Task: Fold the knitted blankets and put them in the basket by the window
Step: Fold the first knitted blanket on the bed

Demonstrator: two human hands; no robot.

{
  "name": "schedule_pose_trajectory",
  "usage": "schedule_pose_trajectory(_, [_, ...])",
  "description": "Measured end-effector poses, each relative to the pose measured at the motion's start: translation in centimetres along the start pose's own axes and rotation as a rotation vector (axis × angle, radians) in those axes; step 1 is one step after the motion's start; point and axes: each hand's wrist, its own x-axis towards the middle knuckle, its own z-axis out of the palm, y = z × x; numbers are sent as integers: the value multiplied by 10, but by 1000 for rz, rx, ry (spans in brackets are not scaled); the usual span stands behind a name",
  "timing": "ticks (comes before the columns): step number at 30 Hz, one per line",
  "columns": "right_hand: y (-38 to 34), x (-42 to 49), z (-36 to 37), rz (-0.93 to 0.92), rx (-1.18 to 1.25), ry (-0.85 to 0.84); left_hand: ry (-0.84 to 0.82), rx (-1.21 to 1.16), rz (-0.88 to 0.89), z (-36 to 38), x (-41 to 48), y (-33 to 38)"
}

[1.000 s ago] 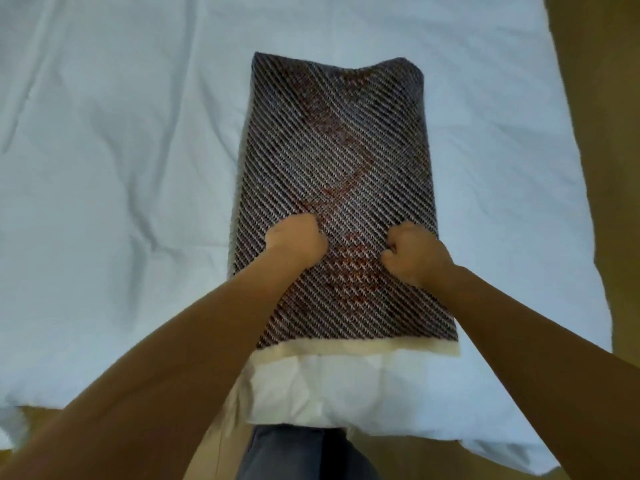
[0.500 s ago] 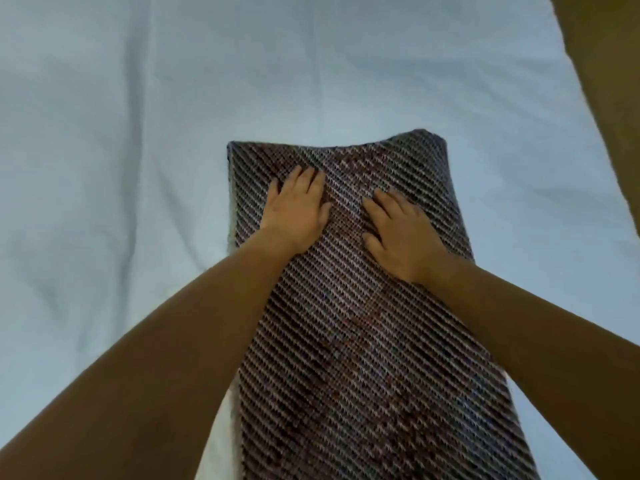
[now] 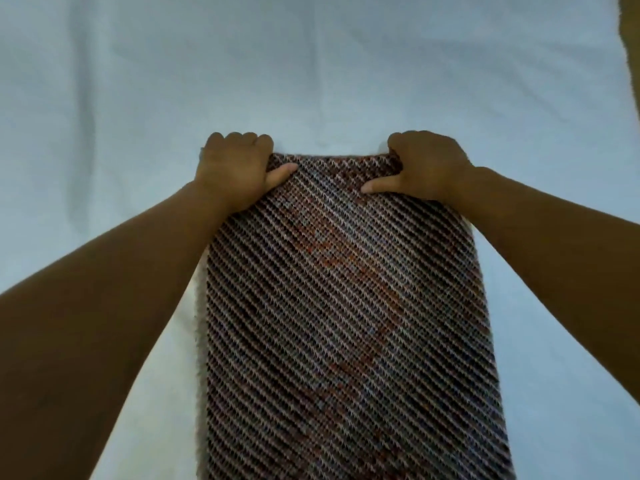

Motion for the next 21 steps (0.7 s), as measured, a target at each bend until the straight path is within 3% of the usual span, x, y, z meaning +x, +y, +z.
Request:
schedule_pose_trajectory(3, [28,-5,7,-29,18,86,44,-59,49,7,2,-9])
schedule_pose_trajectory(6, [51,-8,14,34,37,65,1,-54,80,8,5,-16])
schedule_pose_trajectory(15, [64,7,21,190,94,181,-188,44,-194,-2,18,-24])
schedule_pose_trajectory(21, [46,3,5,4,79,110,-145,69,-33,-18,24,1])
